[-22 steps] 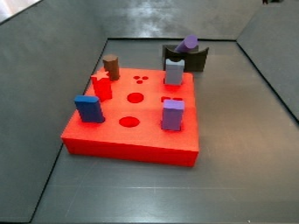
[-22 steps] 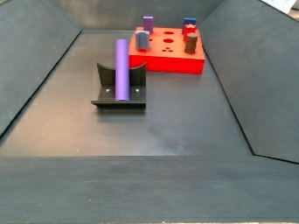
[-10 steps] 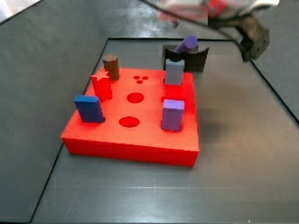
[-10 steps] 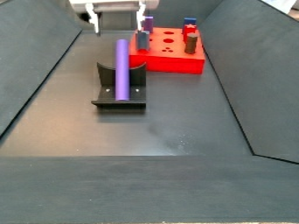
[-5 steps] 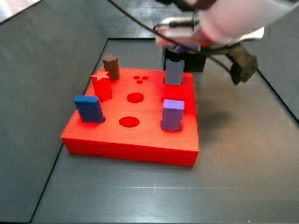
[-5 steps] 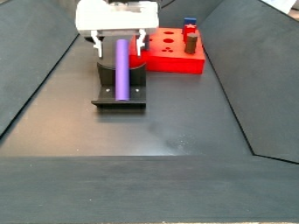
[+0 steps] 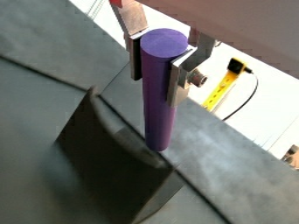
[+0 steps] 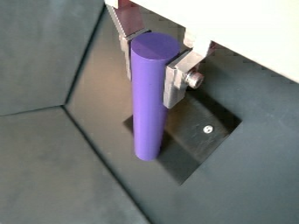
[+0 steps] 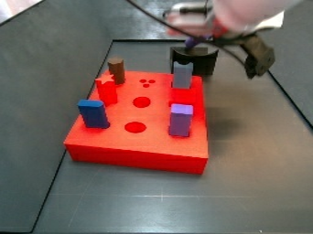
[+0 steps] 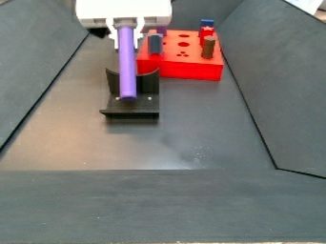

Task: Pick up the round object. Move up. Place the round object on the fixture. Regrasp the round object. Move to above the board. Insert the round object.
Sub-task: Move to above the board.

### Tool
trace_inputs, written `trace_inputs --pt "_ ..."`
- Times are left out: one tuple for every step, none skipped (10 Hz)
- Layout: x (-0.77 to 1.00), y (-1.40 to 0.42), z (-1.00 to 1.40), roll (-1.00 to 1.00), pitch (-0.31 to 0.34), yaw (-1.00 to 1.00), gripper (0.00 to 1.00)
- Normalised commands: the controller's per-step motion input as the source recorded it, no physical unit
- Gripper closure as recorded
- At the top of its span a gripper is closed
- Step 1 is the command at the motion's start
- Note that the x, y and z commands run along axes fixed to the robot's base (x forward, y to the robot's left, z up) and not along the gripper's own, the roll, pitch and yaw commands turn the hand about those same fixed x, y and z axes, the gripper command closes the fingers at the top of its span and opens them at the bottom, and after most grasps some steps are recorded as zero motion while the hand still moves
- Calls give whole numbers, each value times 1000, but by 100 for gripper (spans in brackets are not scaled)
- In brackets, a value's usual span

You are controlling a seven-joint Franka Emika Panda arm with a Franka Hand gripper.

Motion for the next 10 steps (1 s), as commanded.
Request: trace_inputs --pt "25 74 1000 13 78 -28 100" --pt "21 70 1000 -17 89 -2 100" --pt "17 64 1000 -36 98 24 100" --pt "14 60 1000 -46 97 39 100" --pt "12 58 1000 -48 95 47 100" --pt "10 52 1000 -52 88 62 100" --pt "8 46 1000 -52 85 69 100" --pt "9 38 1000 -48 78 75 100" --pt "11 31 1000 -46 77 74 100" --pt "13 26 1000 -47 80 74 100"
